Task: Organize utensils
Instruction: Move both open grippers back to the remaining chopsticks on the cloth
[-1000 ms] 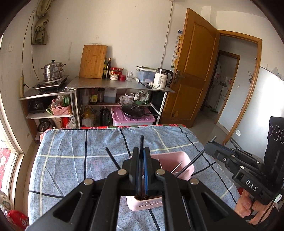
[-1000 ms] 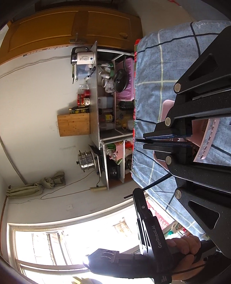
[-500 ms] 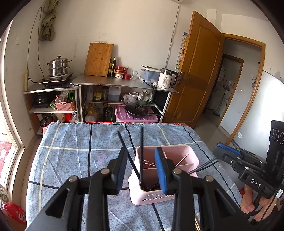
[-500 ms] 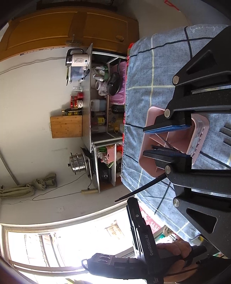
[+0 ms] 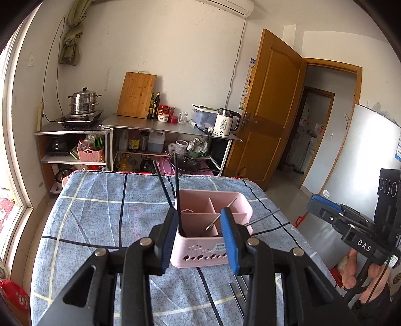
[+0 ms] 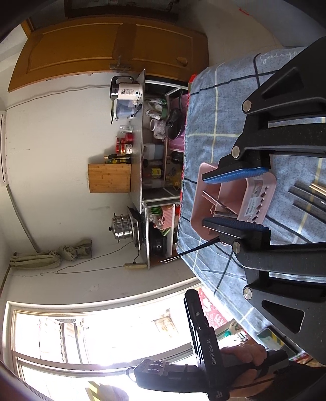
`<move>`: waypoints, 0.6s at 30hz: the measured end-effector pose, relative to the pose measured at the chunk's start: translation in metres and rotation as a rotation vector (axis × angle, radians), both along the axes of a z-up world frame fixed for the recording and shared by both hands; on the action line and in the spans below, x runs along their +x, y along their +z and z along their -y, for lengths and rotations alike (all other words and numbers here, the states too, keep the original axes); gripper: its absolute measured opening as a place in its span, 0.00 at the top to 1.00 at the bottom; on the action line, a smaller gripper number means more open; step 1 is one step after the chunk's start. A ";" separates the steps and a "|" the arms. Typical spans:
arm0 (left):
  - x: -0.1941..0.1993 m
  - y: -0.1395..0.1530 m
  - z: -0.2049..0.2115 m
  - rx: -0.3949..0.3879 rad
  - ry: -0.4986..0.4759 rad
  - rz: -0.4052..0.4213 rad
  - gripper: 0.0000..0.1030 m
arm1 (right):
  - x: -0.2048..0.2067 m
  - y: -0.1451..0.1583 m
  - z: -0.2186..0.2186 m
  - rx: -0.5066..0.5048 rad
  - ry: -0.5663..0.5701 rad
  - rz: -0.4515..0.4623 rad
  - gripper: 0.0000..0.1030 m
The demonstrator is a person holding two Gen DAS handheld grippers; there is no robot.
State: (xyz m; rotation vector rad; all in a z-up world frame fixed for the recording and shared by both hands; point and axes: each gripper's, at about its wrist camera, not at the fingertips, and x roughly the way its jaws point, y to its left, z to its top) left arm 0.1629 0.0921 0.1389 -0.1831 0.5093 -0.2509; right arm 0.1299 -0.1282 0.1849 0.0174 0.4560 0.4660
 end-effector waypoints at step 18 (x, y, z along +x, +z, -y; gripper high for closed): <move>-0.082 -0.072 0.041 -0.001 -0.079 -0.071 0.64 | -0.073 -0.077 0.057 0.056 -0.058 -0.167 0.72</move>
